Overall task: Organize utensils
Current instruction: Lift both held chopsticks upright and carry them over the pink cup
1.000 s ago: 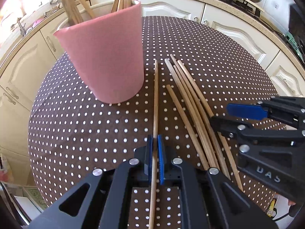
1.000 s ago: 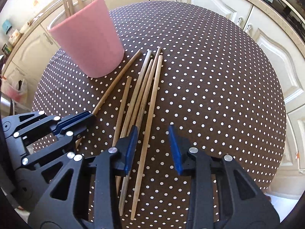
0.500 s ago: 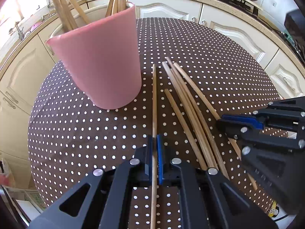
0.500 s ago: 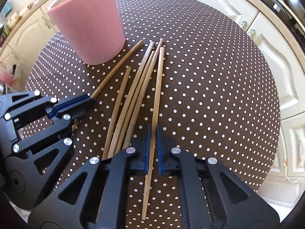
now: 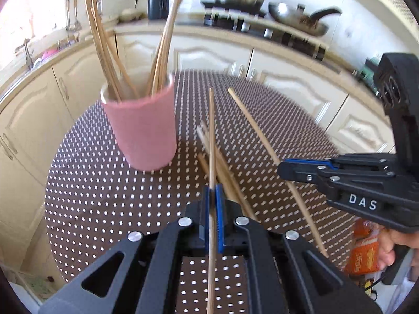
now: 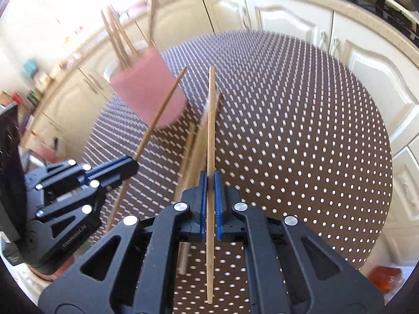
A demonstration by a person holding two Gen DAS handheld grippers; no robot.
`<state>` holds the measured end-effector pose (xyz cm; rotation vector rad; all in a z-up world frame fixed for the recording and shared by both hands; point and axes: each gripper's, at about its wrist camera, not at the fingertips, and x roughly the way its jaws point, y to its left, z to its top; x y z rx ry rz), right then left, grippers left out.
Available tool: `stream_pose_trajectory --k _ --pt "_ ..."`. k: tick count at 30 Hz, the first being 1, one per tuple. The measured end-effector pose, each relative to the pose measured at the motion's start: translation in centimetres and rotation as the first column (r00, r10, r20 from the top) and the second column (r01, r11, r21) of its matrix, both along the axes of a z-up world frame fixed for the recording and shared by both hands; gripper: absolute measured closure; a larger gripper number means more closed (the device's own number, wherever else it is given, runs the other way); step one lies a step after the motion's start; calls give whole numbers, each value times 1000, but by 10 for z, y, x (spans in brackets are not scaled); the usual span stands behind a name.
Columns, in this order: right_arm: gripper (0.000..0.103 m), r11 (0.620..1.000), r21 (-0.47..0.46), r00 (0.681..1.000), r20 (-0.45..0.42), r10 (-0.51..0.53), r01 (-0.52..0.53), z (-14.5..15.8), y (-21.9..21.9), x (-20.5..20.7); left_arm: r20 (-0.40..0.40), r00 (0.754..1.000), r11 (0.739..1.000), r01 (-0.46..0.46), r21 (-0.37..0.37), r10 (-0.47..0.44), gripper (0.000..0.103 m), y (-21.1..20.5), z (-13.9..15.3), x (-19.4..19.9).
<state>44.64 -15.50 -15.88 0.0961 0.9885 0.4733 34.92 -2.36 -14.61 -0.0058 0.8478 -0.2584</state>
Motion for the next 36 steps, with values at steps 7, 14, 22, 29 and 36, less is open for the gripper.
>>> stream_pose_trajectory --k 7,14,22,29,36 --pt "97 984 176 980 197 -13 -22 47 -6 -23 235 970 997 -47 -62 60 98 12 52 -26" --pt "97 954 289 933 358 -35 -75 87 16 -40 431 892 989 -98 -112 137 98 22 91 -38" --pt "97 940 308 873 488 -24 -146 101 44 -43 524 834 985 -131 -114 172 98 23 102 -30" --pt "97 914 369 824 562 -76 -167 104 52 -26 568 798 979 -151 -137 202 98 30 101 -7" --pt "97 896 403 789 605 -107 -187 95 60 7 574 783 970 -161 -184 239 98 49 96 31"
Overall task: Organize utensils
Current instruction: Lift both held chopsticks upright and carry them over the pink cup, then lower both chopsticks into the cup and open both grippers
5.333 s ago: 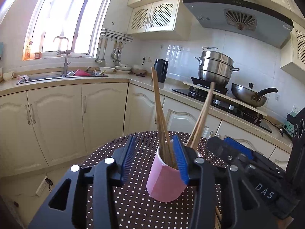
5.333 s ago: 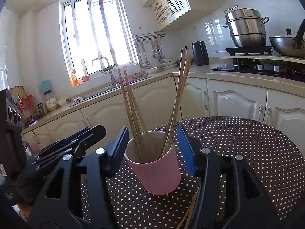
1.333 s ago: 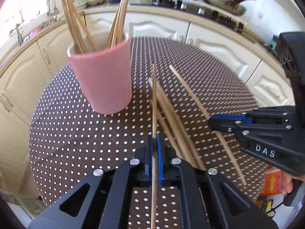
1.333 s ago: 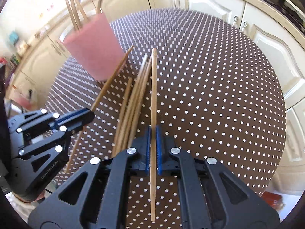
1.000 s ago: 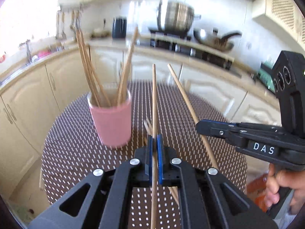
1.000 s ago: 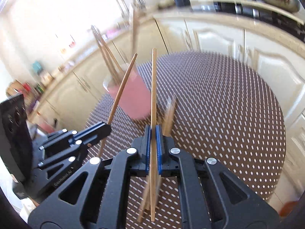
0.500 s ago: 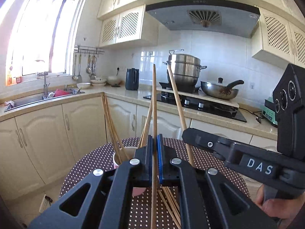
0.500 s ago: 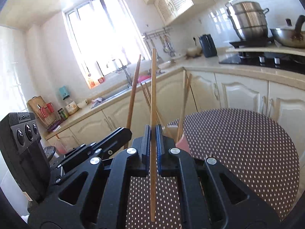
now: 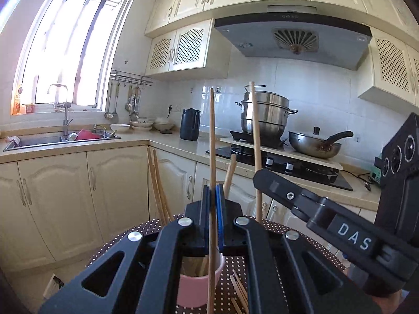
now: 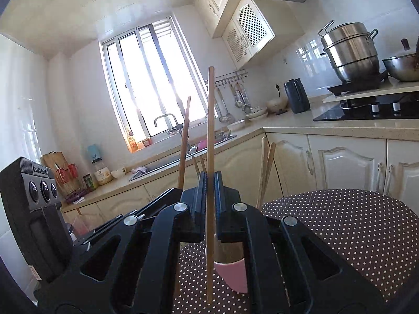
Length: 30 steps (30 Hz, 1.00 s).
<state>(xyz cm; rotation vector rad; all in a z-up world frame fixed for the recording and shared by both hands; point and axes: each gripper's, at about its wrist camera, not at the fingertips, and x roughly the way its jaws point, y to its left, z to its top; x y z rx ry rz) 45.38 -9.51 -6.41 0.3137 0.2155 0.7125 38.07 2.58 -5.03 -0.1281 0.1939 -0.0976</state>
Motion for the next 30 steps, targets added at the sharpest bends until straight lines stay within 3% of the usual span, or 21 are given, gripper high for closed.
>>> stream_pose_trajectory --k 13,24,30 --pt "97 1000 22 998 65 -21 20 -26 15 44 -5 999 990 -39 -137 38 98 35 -27 54" --pt "97 999 -20 996 86 -23 25 -39 23 48 46 998 989 -37 -144 44 98 28 -24 65" --pt "97 998 -58 997 73 -10 14 -51 24 41 5 999 988 -51 -145 52 98 29 -41 68"
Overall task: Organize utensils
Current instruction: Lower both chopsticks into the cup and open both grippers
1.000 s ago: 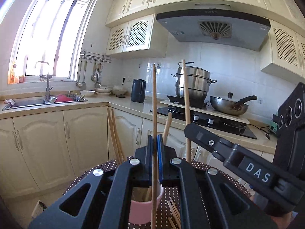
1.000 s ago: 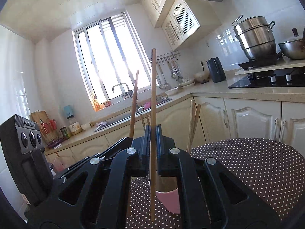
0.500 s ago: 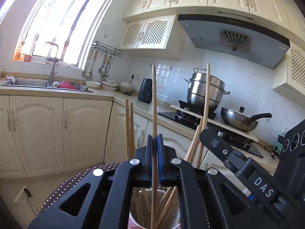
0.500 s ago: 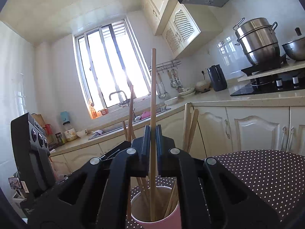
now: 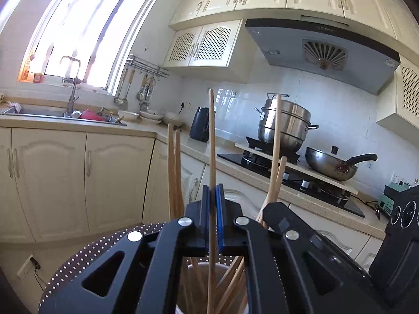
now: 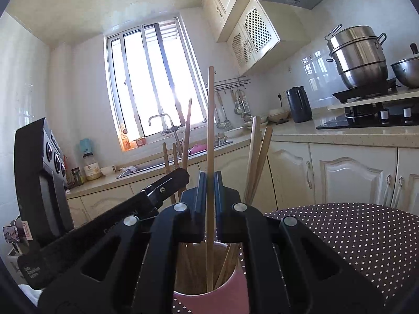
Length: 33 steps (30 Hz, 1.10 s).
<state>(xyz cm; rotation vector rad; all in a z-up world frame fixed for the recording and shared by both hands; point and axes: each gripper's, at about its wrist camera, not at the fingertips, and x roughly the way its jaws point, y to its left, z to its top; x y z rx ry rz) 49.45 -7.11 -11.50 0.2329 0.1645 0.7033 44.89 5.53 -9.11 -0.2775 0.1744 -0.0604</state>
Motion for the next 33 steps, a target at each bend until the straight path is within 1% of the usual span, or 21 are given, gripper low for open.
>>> stream_pose_trajectory --k 10,14,18,22,26,33 --pt "97 999 -42 1000 -14 13 -14 -4 -4 -17 -36 999 998 12 58 -10 98 2 -14 -20" --pt "97 997 -78 1000 -10 14 -15 -4 -6 -28 -47 999 996 18 93 -14 98 1 -17 -33" --pt "97 993 -119 1000 -19 3 -6 -9 -5 -37 -64 998 994 25 109 -18 98 0 -22 -43" --pt "97 985 -172 1000 -21 -6 2 -15 0 -42 -91 995 988 41 147 -28 98 -7 -25 -48" --pt "97 979 -205 999 -50 -14 3 -21 6 -41 -113 993 984 62 168 -43 98 -12 -28 -53" --pt "97 975 -221 996 -88 -24 4 -30 9 -38 -180 983 980 80 183 -47 96 -13 -37 -49"
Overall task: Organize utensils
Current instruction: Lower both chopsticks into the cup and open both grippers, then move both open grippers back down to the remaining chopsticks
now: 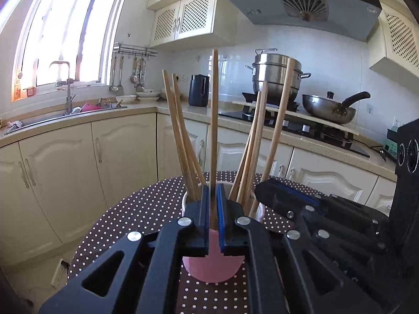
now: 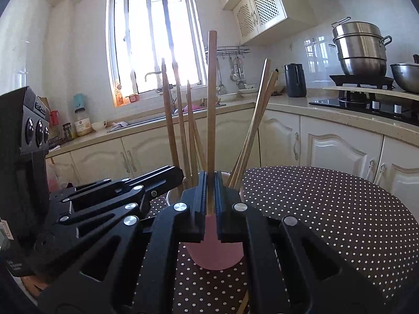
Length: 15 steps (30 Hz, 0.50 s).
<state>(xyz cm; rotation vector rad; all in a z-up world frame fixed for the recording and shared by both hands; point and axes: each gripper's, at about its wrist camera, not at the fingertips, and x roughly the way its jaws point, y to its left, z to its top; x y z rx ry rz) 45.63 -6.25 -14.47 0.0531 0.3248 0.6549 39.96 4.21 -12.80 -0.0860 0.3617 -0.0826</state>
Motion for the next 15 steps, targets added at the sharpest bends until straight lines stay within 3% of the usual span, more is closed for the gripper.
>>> stream_pose_trajectory --k 3,15 --pt "96 1000 2 1000 -11 -6 6 -2 0 -1 -9 1000 1000 -9 9 9 84 1 -4 -2" --pt "96 1000 8 999 -29 -19 20 9 0 -8 31 997 998 -67 18 66 61 15 12 -21"
